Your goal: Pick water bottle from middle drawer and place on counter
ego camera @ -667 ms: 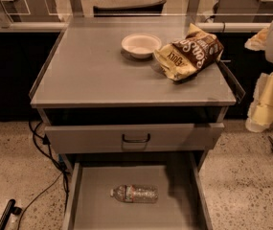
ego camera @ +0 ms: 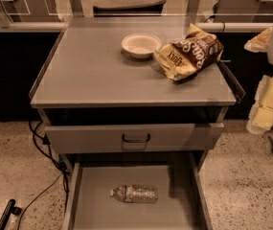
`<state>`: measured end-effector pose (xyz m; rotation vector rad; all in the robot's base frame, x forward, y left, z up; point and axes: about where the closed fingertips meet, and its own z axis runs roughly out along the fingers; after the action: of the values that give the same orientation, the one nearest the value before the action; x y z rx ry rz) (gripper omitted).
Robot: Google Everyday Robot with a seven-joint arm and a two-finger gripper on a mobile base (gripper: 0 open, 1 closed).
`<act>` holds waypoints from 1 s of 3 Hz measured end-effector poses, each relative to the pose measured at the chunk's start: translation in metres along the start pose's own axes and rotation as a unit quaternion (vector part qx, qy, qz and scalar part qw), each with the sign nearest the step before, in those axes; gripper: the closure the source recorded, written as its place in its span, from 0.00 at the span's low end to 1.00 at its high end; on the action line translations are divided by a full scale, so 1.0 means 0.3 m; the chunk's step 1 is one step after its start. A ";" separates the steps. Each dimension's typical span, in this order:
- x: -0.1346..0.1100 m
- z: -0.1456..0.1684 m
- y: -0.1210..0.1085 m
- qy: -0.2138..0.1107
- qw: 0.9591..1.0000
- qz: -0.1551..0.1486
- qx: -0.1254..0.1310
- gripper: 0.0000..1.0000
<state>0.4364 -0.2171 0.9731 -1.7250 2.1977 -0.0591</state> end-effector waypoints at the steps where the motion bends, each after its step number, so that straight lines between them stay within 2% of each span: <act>1: 0.049 0.116 0.081 -0.076 0.996 0.021 -0.037 0.00; 2: 0.050 0.181 0.164 -0.129 0.989 0.030 -0.071 0.00; 3: 0.035 0.230 0.260 -0.151 0.983 0.029 -0.104 0.00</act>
Offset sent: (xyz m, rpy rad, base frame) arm -0.0538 0.0153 -0.0945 0.4364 0.1321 0.0665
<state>0.3815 -0.1946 0.8868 -1.6445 2.0848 0.4328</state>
